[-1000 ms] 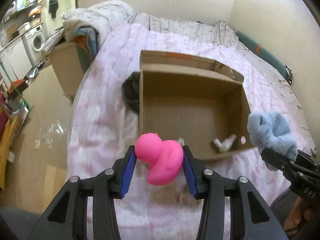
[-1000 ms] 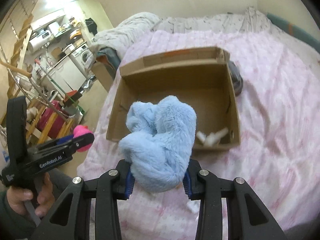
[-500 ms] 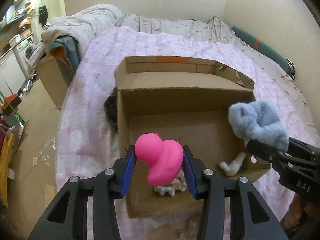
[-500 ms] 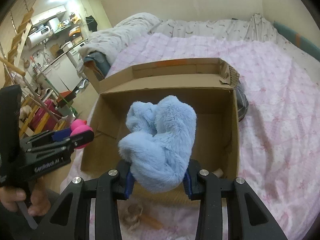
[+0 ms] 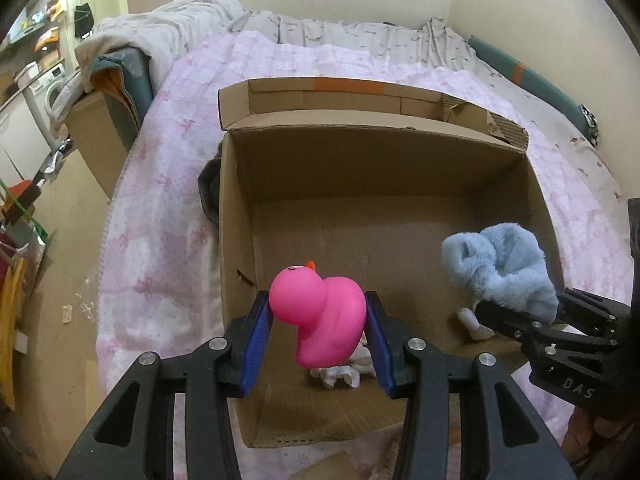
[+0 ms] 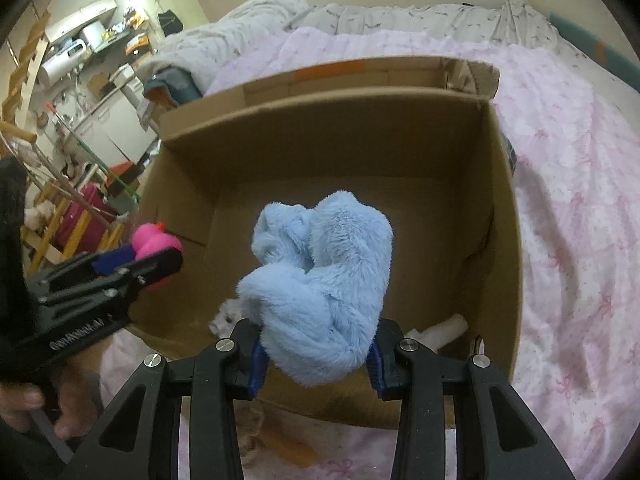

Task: Organize soft objects
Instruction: 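Move both held items into the box and open both tools to release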

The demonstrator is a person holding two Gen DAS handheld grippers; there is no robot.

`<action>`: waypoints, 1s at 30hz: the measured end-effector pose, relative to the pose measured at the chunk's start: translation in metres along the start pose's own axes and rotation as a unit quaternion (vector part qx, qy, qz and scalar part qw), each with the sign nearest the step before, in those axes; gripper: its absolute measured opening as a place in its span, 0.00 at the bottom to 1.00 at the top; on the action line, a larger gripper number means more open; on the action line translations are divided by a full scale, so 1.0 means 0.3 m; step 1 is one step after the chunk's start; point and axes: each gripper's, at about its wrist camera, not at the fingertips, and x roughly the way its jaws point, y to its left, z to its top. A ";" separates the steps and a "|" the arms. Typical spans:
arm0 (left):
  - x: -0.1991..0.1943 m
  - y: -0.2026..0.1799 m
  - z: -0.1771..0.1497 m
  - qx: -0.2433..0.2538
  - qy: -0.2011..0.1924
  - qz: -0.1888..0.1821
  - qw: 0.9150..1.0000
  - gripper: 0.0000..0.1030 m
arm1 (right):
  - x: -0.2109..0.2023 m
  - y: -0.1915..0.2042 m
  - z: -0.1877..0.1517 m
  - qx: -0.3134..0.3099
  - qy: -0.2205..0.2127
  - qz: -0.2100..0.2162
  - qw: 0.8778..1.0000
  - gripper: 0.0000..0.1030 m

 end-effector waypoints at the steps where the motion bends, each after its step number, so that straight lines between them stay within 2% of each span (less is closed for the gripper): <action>1: 0.002 0.003 0.001 -0.004 0.000 -0.002 1.000 0.40 | 0.007 0.000 -0.001 0.000 0.002 -0.003 1.000 0.40; 17: 0.015 0.002 -0.011 -0.010 0.008 -0.003 1.000 0.41 | 0.021 -0.010 0.004 0.012 0.000 -0.004 1.000 0.43; 19: 0.014 -0.001 -0.011 -0.009 0.009 -0.002 1.000 0.44 | 0.018 -0.013 0.000 0.012 -0.002 -0.005 1.000 0.43; 26: -0.011 -0.009 -0.012 -0.004 -0.004 -0.003 1.000 0.67 | 0.010 -0.007 -0.006 0.010 -0.010 -0.010 1.000 0.43; 30: -0.021 0.009 -0.005 -0.021 -0.009 -0.013 1.000 0.67 | 0.011 -0.011 -0.009 0.014 -0.010 -0.004 1.000 0.44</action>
